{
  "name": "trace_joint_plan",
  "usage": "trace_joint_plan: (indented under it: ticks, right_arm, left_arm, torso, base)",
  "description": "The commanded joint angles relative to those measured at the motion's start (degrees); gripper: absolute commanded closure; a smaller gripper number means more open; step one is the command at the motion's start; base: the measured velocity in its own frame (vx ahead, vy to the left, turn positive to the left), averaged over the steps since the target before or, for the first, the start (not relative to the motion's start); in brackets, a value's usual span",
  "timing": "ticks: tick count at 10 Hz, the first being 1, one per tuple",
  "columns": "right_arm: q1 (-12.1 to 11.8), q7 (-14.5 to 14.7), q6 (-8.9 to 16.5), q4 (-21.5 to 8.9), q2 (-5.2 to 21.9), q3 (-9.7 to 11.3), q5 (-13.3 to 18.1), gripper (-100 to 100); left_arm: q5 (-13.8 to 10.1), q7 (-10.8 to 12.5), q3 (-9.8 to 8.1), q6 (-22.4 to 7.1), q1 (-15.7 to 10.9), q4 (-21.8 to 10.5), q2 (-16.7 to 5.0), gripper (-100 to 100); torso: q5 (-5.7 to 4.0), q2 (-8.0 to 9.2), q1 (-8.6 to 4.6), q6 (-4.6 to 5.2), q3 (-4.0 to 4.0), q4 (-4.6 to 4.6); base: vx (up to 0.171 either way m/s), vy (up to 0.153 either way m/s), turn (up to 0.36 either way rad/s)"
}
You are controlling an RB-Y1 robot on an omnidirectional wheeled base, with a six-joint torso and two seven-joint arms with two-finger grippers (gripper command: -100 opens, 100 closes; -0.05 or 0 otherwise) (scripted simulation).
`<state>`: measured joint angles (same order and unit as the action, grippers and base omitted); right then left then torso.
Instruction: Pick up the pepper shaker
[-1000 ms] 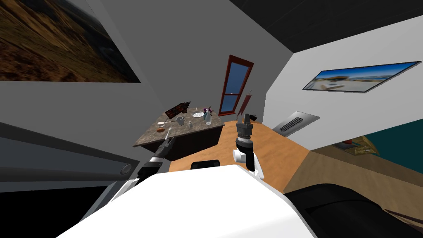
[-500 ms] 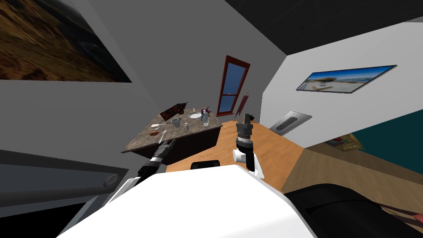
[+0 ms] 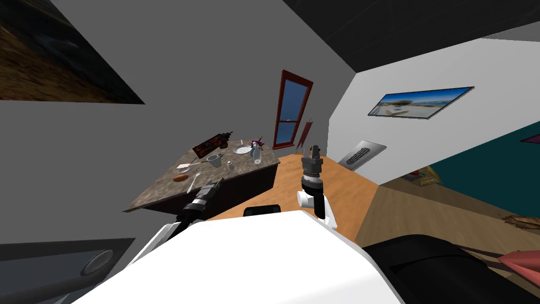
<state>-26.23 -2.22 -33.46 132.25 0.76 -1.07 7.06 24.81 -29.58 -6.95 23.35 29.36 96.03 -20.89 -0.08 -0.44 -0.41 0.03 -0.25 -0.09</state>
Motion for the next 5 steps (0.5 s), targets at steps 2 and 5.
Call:
trace_joint_plan:
  ticks: [2,5]
  right_arm:
    - [0.0,0.0,0.0,0.0,0.0,0.0,0.0,0]
    - [0.0,0.0,0.0,0.0,0.0,0.0,0.0,0]
  left_arm:
    - [0.6,-1.8,-0.66,-1.1,-2.4,-3.1,-0.5,-100]
    - [1.1,-3.8,-1.68,-2.4,-5.2,-6.7,-1.3,-100]
  torso:
    - [0.00,0.01,0.04,0.00,0.00,-0.01]
    - [0.03,0.07,0.16,-0.01,0.03,0.01]
  base:
    - [0.117,-0.075,-0.105]
    - [0.108,-0.054,-0.101]
